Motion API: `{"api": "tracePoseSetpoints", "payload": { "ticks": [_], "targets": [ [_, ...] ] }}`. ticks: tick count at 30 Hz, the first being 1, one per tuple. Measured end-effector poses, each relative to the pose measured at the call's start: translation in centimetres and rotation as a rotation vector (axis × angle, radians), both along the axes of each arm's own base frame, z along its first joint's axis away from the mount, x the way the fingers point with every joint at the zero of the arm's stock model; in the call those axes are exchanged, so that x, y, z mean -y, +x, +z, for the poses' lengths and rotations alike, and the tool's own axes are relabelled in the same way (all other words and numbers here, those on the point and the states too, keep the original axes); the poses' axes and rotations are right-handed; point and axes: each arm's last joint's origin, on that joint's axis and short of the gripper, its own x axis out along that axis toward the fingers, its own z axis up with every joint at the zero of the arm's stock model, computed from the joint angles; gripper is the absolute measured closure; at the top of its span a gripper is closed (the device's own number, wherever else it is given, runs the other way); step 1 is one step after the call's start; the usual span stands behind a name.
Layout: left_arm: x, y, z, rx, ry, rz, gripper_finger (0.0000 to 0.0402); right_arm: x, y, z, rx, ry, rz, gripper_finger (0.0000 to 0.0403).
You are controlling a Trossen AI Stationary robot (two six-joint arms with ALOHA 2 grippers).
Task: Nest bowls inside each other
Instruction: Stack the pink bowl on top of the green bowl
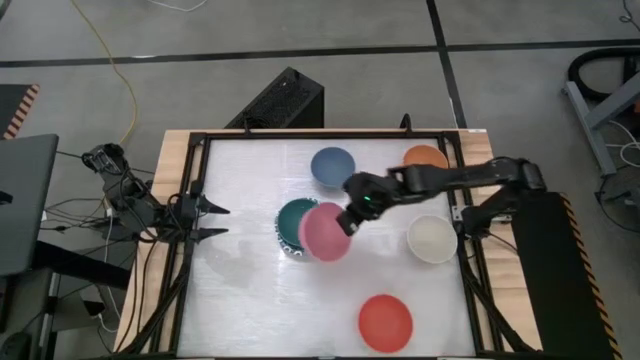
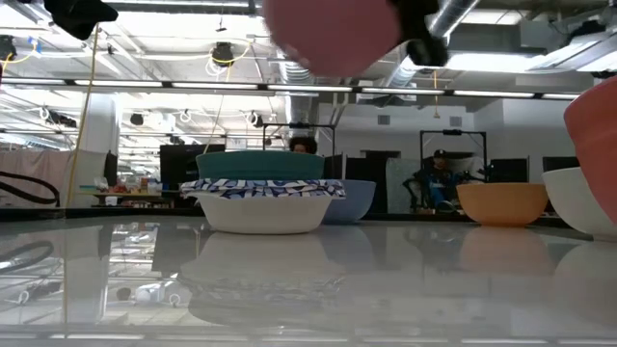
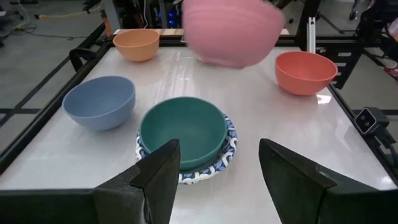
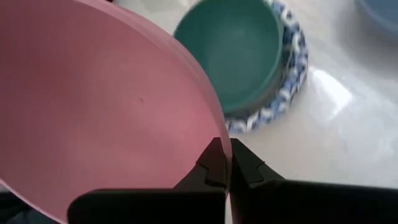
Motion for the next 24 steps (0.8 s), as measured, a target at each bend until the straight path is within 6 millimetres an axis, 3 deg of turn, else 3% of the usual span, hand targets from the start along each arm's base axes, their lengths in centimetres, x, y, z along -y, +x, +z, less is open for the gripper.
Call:
{"api": "tracePoseSetpoints", "payload": {
  "ticks": [8,12,18,24],
  "targets": [
    [0.0,0.0,0.0,0.0,0.017,0.0,0.0194,2.6,5.8,0.3,0.006,-0.073,0.004,0.0395],
    [0.0,0.0,0.0,0.0,0.016,0.0,0.0194,3.8,7.8,0.0,-0.055,-0.088,0.043,0.0395],
    [0.0,0.0,-0.1,-0.005,-0.007,0.006,0.0194,5.9,8.9,-1.6,-0.194,-0.098,0.062,0.0394],
    [-0.1,-0.1,-0.3,-0.03,-0.024,0.014,0.0194,8.6,8.3,-2.6,-0.236,-0.053,0.045,0.0394]
  ]
}}
